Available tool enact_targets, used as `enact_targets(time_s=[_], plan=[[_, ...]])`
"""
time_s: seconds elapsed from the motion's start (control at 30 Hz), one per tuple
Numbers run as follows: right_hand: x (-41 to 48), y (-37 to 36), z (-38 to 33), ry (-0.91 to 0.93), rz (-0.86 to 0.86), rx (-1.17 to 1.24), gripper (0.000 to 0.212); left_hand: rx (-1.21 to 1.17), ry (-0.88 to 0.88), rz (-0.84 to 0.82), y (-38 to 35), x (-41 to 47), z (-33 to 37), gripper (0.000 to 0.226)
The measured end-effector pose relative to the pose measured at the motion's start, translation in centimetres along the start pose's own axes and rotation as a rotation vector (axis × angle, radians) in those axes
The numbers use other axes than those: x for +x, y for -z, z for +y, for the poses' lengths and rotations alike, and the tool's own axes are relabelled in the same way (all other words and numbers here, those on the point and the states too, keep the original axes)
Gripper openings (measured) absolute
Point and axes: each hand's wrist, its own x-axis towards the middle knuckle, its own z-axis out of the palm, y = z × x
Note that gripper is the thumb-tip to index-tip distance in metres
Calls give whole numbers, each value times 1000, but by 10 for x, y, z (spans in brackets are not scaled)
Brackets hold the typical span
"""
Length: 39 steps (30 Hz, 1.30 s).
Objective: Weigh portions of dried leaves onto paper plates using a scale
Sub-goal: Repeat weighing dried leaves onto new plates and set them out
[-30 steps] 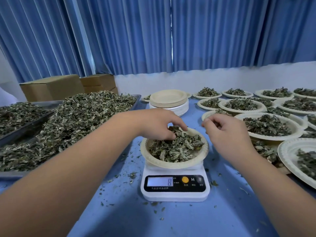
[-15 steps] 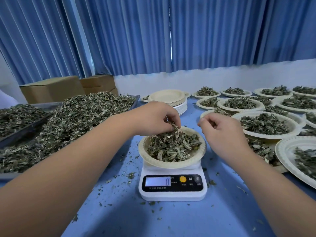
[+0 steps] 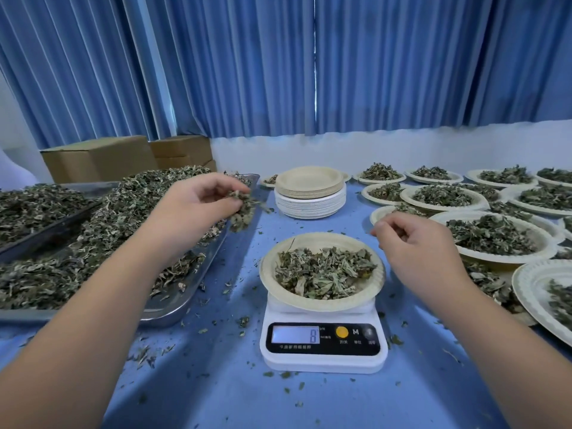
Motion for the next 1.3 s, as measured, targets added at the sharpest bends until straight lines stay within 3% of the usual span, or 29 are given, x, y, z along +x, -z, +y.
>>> enact_targets(time_s=[0.13, 0.3, 0.43, 0.73, 0.87, 1.03, 1.3], plan=[[-1, -2, 0, 4, 9, 1, 26, -10, 115, 156, 25, -6, -35, 23], [-1, -3, -2, 10, 10, -32, 25, 192, 203, 271, 38, -10, -70, 19], [-1, 0, -2, 11, 19, -57, 26, 415, 272, 240, 39, -9, -82, 19], [-3, 3, -6, -9, 19, -85, 28, 535, 244, 128, 29, -12, -82, 20], [-4, 5, -7, -14, 15, -79, 28, 571, 149, 131, 18, -16, -72, 16], [-5, 5, -8, -14, 8, -88, 26, 496, -100, 107, -8, -26, -48, 16], [-5, 5, -9, -18, 9, -87, 24, 334, -331, -55, -52, -47, -12, 12]])
